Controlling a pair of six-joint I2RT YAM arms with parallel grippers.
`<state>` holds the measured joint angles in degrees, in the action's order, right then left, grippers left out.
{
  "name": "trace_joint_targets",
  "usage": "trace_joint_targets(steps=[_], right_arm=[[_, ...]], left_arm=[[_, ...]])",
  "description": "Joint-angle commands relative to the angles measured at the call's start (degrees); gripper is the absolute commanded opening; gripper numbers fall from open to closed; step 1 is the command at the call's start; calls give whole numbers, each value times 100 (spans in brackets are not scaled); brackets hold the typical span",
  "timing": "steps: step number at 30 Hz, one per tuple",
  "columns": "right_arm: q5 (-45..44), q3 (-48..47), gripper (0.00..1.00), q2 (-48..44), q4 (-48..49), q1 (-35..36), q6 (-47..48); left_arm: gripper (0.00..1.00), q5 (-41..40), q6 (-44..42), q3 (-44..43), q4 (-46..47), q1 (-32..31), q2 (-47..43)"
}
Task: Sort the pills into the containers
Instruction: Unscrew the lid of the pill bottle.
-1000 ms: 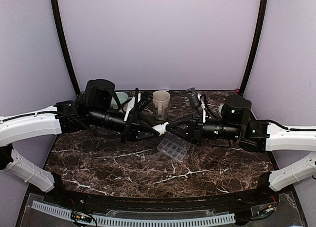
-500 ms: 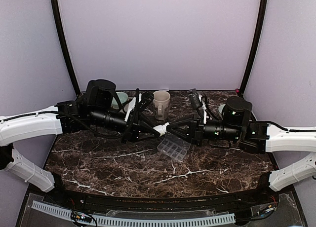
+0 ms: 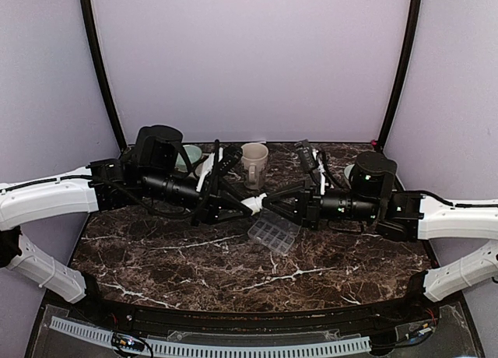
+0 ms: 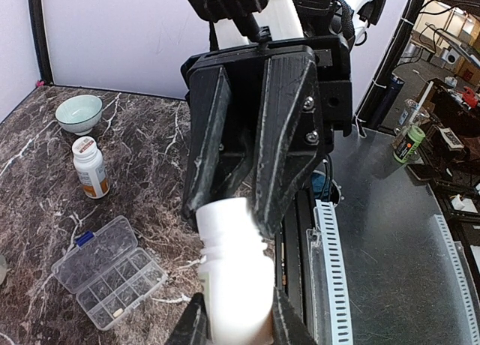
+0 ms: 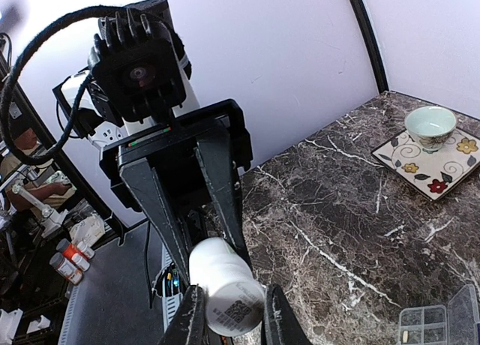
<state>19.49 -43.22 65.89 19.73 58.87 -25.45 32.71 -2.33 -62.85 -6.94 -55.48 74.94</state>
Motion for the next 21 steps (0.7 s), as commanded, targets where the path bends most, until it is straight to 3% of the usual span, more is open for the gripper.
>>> trace_joint_targets(steps=[1,21], right_arm=[[-147,-166,6,97,110,-95,-4],[-44,-365,21,242,24,-87,-229]], left_arm=[[0,382,-101,-17,152,-68,-128],[0,223,-179,62,178,-68,-199]])
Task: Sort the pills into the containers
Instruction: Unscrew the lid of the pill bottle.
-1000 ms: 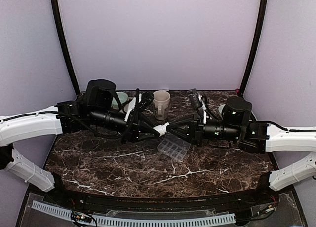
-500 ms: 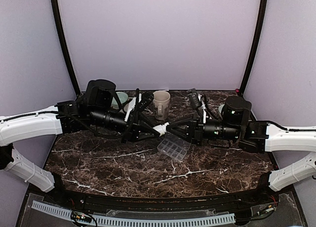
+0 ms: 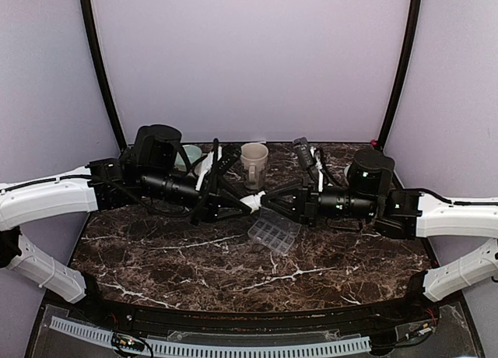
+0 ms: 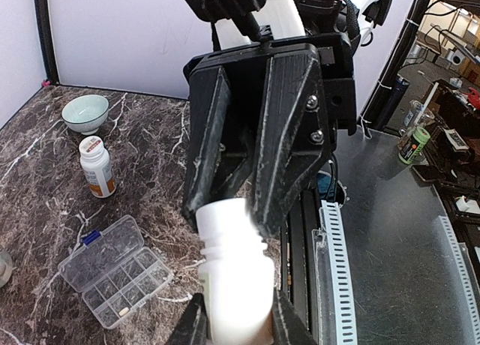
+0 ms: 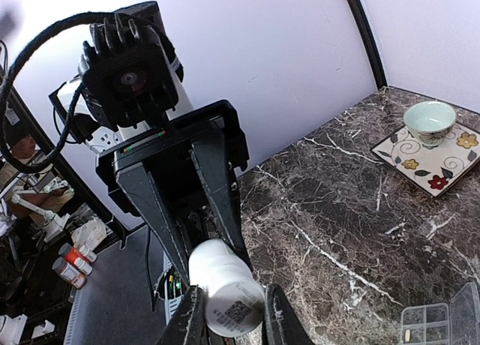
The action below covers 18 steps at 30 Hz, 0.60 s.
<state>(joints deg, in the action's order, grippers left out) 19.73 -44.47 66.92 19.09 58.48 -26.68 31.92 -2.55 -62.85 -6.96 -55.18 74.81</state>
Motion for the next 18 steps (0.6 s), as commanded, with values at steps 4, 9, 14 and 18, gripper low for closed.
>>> trace_joint_targets(steps=[4,9,14,18], right_arm=[[-19,-254,27,146,128,-49,-151],[5,-289,33,146,115,-38,-164],[9,-334,36,164,94,-39,-180],[22,-348,38,162,94,-44,-193]], left_arm=[[0,288,-175,70,177,-98,-186],[0,277,-184,80,180,-98,-192],[0,268,-185,71,185,-98,-190],[0,252,-191,75,196,-98,-203]])
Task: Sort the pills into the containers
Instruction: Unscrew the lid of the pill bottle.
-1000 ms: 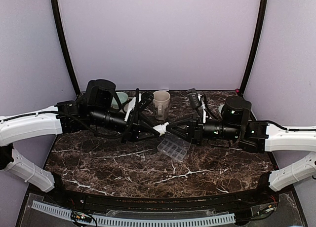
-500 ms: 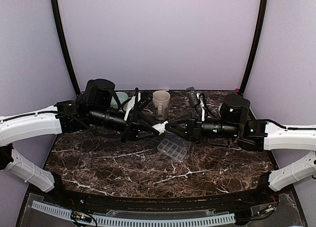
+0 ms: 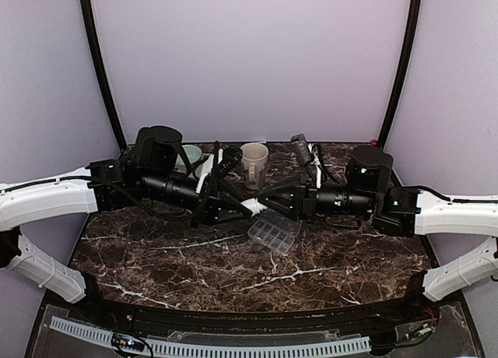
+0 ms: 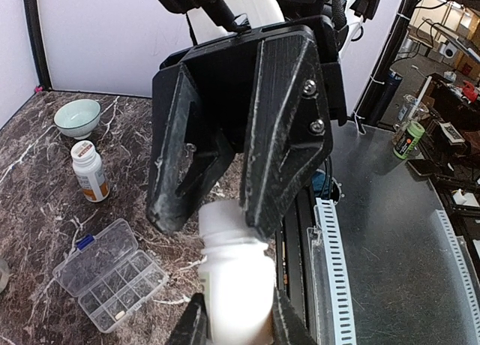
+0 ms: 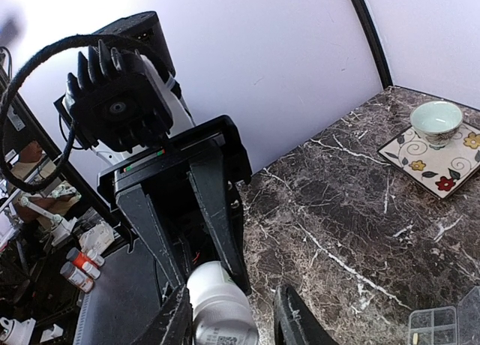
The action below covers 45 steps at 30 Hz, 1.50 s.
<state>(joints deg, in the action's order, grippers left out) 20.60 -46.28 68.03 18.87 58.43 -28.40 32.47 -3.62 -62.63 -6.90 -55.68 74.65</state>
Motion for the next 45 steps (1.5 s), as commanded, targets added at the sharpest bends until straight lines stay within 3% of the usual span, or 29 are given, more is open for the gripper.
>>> trace_joint_targets(steps=[1,30,45], right_arm=[[-73,-167,38,45,117,-35,-27],[-217,-314,54,-88,133,-44,-596],[-1214,-1136,55,152,-1522,-94,-1785]], left_arm=[[0,188,-87,56,188,-48,-188],[0,-72,-184,187,215,-48,-271],[0,-754,-504,360,284,-56,-426]])
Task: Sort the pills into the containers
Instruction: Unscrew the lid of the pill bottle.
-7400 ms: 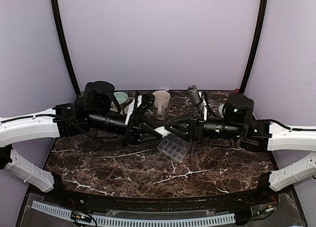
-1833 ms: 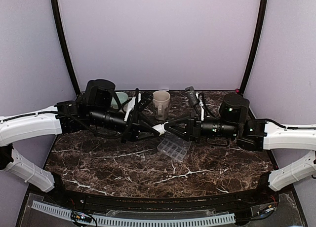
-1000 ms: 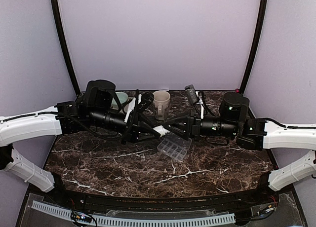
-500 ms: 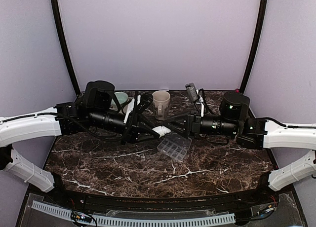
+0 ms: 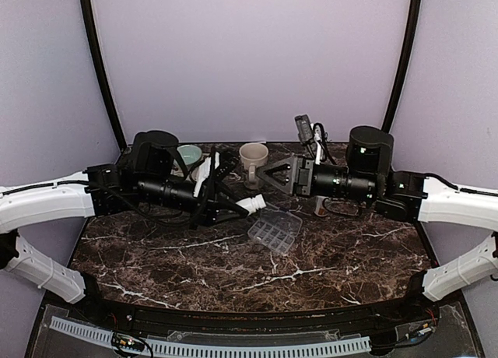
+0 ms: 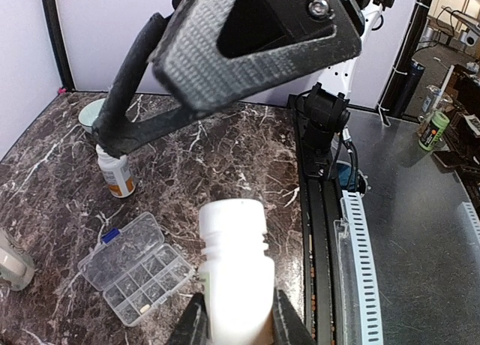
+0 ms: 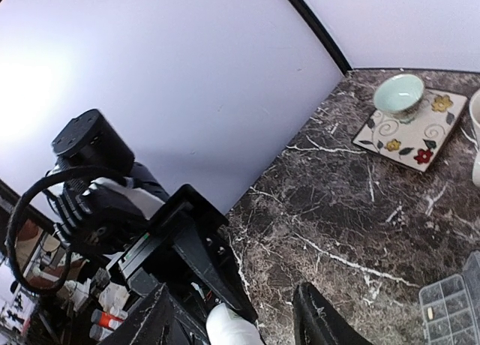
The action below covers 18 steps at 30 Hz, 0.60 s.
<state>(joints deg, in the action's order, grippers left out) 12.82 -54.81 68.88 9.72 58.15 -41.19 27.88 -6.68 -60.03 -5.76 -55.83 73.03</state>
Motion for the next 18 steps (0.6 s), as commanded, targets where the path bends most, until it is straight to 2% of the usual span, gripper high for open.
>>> trace_joint_targets(steps=[1,8,18], right_arm=[[-480,-311,55,60,-708,-69,-583],[-420,-438,55,109,-1094,-84,-1085],[-171,-487,55,236,-1225,-74,-1330]], left_arm=[[0,-353,-235,110,180,-42,-276],[0,-786,-518,110,174,-149,-281],[0,-1103,-724,116,171,-239,-253]])
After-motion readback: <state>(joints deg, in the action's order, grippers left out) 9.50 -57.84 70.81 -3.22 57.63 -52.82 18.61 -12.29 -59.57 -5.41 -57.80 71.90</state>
